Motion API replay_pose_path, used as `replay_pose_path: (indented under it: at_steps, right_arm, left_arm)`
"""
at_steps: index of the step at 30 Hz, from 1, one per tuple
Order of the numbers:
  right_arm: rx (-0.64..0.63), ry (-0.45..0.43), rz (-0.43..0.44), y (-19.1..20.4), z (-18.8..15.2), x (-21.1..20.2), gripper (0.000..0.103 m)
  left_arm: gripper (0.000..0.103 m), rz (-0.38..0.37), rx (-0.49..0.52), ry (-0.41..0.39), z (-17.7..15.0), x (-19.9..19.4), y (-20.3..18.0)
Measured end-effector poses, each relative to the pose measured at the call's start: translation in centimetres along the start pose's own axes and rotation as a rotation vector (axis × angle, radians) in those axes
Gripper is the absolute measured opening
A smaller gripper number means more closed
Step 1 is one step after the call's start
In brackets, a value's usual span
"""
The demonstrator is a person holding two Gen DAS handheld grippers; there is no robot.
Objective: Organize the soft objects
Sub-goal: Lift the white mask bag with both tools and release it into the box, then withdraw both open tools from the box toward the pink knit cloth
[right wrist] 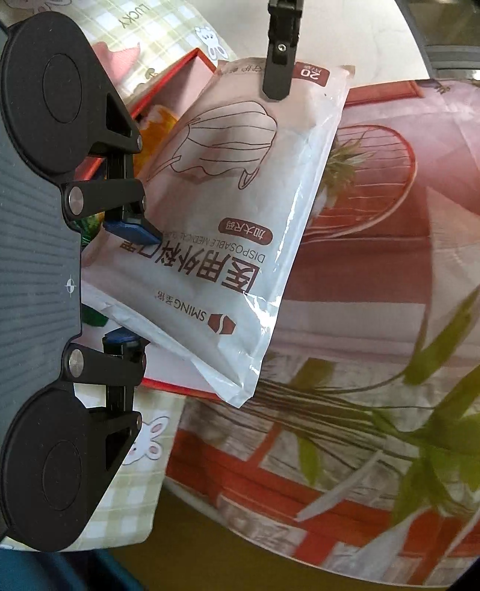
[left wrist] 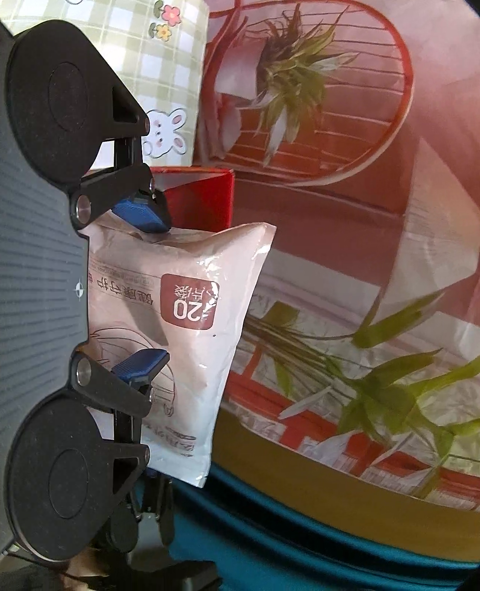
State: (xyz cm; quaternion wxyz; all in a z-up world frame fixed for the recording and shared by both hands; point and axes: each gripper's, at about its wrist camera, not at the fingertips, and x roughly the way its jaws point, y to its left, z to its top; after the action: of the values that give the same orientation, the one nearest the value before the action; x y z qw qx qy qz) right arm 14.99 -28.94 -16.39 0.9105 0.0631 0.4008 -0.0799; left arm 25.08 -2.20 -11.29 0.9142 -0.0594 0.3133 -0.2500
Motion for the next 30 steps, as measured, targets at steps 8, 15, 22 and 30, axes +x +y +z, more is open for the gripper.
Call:
replay_pose_path:
  at_steps: [8,15,22,30]
  right_arm:
    - [0.019,0.034,0.007,-1.0,-0.2,-0.3,0.043]
    - [-0.012,0.046,0.002,-0.1,-0.4,0.8,0.049]
    - [-0.001,0.034,-0.001,-0.5,-0.2,0.5,0.069]
    - [0.003,-0.039,0.012,-1.9,0.9,-2.3,0.058]
  left_arm:
    - [0.07,0.018,-0.033,0.13,-1.3,2.5,0.6]
    - [0.071,0.068,-0.029,0.157,-1.5,3.1,1.4]
    - [0.071,0.121,0.033,0.094,-0.2,1.5,0.4]
    - [0.039,0.088,0.052,0.059,1.1,2.0,-0.5]
